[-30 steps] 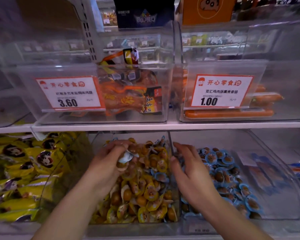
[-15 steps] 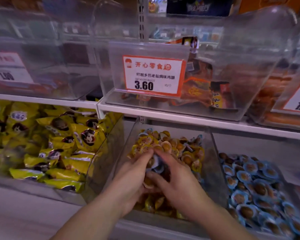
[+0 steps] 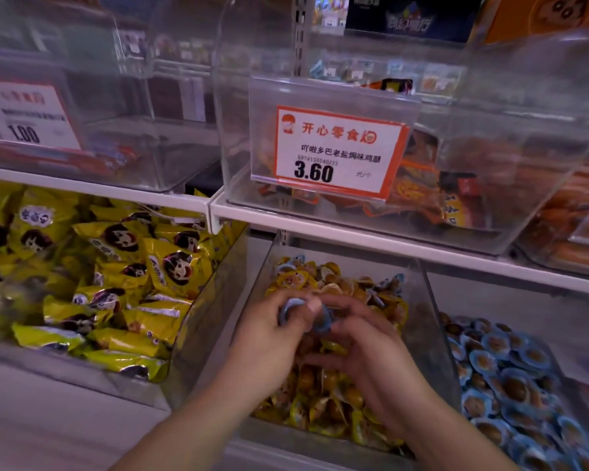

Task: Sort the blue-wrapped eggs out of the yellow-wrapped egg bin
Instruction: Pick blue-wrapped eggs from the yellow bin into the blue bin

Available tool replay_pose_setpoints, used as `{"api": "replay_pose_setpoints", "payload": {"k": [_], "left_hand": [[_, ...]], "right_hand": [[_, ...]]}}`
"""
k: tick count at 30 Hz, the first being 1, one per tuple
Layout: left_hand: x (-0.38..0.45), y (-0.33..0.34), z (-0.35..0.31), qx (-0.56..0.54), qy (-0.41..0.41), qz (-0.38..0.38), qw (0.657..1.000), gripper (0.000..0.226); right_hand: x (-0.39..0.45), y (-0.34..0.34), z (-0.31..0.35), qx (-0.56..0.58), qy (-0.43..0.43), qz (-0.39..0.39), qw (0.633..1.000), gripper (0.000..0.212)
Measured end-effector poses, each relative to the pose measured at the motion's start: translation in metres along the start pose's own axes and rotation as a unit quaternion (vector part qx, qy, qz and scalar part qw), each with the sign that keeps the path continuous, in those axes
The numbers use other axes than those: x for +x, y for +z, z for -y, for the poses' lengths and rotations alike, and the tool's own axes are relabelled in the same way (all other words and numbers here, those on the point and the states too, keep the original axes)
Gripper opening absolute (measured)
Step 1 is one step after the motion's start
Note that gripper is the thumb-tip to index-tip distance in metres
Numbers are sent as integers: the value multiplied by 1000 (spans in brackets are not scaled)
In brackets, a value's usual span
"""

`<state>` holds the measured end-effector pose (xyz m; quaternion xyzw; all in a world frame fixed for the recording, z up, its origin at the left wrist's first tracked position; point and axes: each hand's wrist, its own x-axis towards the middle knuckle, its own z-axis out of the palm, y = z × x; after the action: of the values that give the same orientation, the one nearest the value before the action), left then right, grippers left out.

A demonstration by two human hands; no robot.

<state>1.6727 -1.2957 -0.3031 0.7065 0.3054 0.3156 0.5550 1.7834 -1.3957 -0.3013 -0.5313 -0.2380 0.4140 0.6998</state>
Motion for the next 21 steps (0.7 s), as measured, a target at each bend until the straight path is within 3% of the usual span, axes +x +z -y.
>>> {"api": "replay_pose_setpoints", "payload": {"k": [1, 3, 5, 8, 10, 13, 18, 21], "left_hand": [[-2, 2, 0, 97, 84, 1, 992, 26], [-7, 8, 1, 217, 196, 1, 956, 65], [-13, 21, 2, 246, 245, 11, 938, 94], [-16, 36, 2, 294, 274, -13, 915, 118], [-14, 40, 0, 306, 286, 21, 908, 115], [-12, 43, -1, 314, 286, 110, 898, 95], [-11, 57, -4, 271, 301, 124, 906, 69], [-6, 61, -2, 267, 313, 120, 904, 60]], "right_hand": [[-2, 2, 1, 57, 16, 13, 998, 32], [-7, 7, 5, 159, 39, 24, 986, 36], [-11, 11, 8, 222, 51, 7, 974, 38], [-13, 9, 11, 247, 73, -33, 966, 32], [-14, 1, 16, 229, 67, -69, 969, 29], [-17, -13, 25, 179, 35, -108, 977, 31], [-30, -31, 34, 102, -20, -121, 987, 31], [-33, -50, 40, 58, -70, -170, 981, 30]]}}
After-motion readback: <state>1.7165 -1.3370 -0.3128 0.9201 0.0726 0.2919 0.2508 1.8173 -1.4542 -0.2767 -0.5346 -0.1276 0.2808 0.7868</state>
